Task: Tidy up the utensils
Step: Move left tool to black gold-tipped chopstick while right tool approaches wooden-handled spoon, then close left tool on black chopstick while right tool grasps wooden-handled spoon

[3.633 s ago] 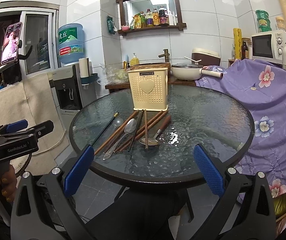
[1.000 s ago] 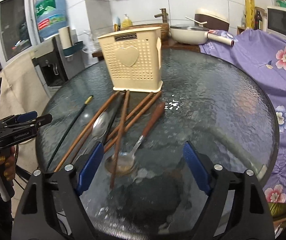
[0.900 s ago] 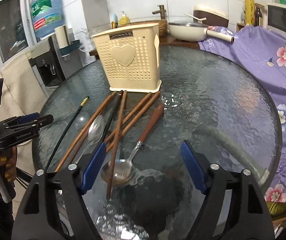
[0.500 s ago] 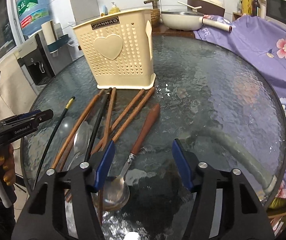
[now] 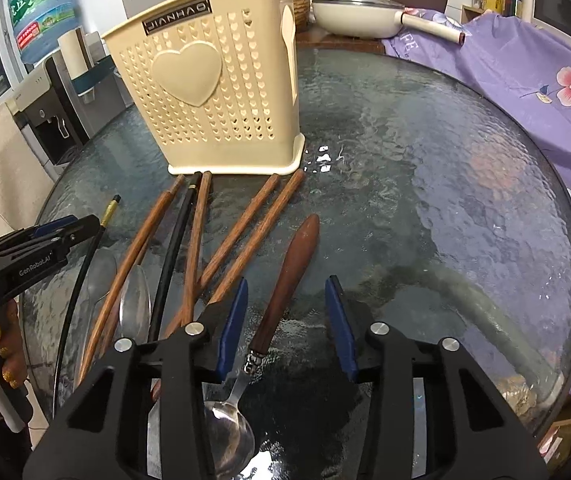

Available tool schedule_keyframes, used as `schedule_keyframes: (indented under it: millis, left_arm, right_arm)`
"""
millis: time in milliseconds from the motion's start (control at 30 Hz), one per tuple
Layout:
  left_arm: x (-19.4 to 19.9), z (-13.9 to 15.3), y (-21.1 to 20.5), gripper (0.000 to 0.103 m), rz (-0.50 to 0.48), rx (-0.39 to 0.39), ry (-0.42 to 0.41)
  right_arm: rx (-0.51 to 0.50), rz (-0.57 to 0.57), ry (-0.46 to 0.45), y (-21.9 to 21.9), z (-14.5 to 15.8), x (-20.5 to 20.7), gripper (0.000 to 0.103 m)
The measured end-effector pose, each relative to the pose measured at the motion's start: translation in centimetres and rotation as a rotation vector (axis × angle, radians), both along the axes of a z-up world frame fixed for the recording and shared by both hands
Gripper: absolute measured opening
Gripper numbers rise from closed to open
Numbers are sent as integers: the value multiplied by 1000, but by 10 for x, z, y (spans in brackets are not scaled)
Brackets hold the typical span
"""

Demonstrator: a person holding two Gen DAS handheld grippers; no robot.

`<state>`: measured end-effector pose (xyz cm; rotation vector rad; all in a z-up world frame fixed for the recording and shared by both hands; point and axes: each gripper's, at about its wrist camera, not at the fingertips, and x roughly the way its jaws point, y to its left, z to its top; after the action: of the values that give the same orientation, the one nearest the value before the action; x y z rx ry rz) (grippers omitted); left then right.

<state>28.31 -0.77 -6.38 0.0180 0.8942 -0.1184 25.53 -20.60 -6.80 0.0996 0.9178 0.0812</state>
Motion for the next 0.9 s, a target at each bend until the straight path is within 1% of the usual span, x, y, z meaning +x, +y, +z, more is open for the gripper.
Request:
schedule_keyframes:
  millis: [100,267,400,567,700,800,833,900]
  left_arm:
    - [6,-2,-3,34,-4,12,12]
    - [11,-7,-8,24,-1,48,26]
    - [10,-7,-11,22,-5,68,19]
    - [10,-8,-15,19,-8,82,9]
    - [8,-8,-22,15,-17,106,4]
    - [9,-8,-25,9,-25,117,3]
    - [10,-8,-27,8,-25,121,4]
    - [10,-8,-29,8,-21,128,4]
  right_arm:
    - [-25,1,9,4,-1,5,36]
    - [-35,-2,34,6,-6,9,31]
    - [-52,2,30,9,-8,10,30]
    - [-110,12,19,18,-10,10,30]
    - [-118,13,11,20,-10,9,29]
    - [-119,19,11,23,-10,10,24]
    - [-119,20,12,23,-9,10,21]
    - [-118,21,12,23,-9,11,20]
